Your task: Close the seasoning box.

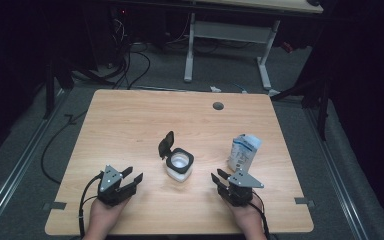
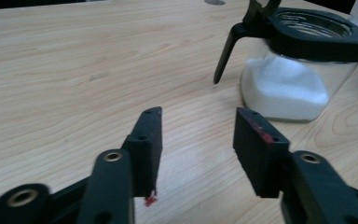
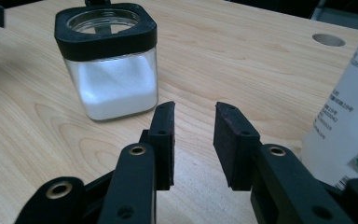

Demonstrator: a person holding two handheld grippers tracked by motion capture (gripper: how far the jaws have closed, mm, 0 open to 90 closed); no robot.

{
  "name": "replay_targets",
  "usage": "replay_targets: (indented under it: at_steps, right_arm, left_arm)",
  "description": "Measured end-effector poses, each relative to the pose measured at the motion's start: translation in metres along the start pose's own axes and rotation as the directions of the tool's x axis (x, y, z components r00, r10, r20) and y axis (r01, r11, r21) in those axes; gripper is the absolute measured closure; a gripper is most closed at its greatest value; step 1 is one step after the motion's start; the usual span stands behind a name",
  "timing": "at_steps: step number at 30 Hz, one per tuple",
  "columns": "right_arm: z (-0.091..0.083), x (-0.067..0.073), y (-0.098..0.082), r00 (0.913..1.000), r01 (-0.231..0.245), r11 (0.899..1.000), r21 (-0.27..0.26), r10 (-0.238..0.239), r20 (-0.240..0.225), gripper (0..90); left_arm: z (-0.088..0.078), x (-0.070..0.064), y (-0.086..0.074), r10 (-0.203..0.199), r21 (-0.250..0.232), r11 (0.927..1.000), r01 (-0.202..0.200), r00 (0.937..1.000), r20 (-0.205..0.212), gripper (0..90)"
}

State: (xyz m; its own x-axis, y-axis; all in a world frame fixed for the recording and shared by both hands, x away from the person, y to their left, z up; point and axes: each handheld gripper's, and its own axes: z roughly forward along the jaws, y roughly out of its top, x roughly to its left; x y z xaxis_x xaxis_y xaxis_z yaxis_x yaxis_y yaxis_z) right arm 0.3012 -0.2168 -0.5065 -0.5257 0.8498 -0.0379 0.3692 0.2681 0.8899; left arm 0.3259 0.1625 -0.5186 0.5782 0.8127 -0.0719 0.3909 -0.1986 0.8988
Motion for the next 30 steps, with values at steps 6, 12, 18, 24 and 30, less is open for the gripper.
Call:
replay_targets:
  at_steps: [6,12,18,24,30]
  right_arm:
    - [-0.010,-0.006,-0.004,0.9983,-0.053,0.999,-0.003,0.053,-0.022,76.5]
    - [-0.011,-0.009,-0.010,0.9967,-0.071,0.997,0.009,0.072,-0.039,77.7]
    - [-0.010,-0.005,-0.009,0.9971,-0.058,0.998,0.006,0.059,-0.047,77.5]
    - [-0.010,-0.004,-0.008,0.9968,-0.062,0.998,0.003,0.062,-0.051,77.1]
    - [-0.010,-0.003,-0.008,0.9968,-0.061,0.998,0.005,0.061,-0.051,77.1]
  left_arm:
    - [0.030,-0.009,0.009,-0.018,0.037,0.9992,0.017,0.9985,0.052,70.4]
    - [0.054,-0.020,0.025,-0.023,0.051,0.9985,0.019,0.9961,0.085,90.0]
    - [0.071,-0.022,0.031,-0.031,0.051,0.9984,0.027,0.9956,0.089,90.0]
    - [0.078,-0.018,0.031,-0.025,0.046,0.9987,0.020,0.9940,0.106,90.0]
    - [0.085,-0.016,0.030,-0.030,0.053,0.9983,0.024,0.9940,0.105,90.0]
